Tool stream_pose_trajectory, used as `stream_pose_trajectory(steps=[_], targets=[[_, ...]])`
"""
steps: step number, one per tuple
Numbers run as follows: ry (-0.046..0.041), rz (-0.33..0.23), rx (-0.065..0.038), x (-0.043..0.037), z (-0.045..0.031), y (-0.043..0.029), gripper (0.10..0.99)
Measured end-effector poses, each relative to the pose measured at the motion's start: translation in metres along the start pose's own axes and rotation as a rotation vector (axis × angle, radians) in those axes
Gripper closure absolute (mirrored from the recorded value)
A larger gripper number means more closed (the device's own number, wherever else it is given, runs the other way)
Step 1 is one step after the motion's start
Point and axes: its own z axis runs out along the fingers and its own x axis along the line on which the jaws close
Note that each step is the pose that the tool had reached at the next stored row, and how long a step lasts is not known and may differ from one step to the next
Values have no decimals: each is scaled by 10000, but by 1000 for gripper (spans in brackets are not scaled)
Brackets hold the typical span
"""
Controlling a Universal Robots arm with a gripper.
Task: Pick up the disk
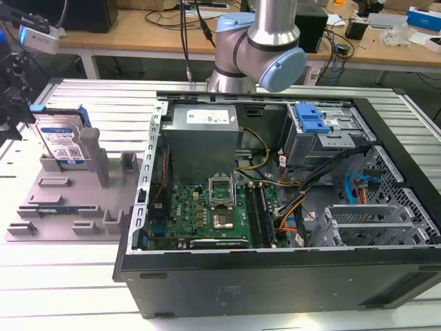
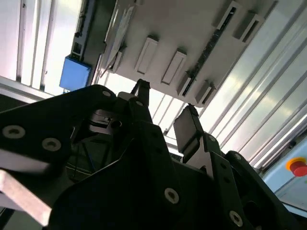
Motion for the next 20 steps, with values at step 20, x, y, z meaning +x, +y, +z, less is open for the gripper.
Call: stream_pose_trajectory(steps=[20], targets=[[97, -202, 11, -600, 10, 221, 604]])
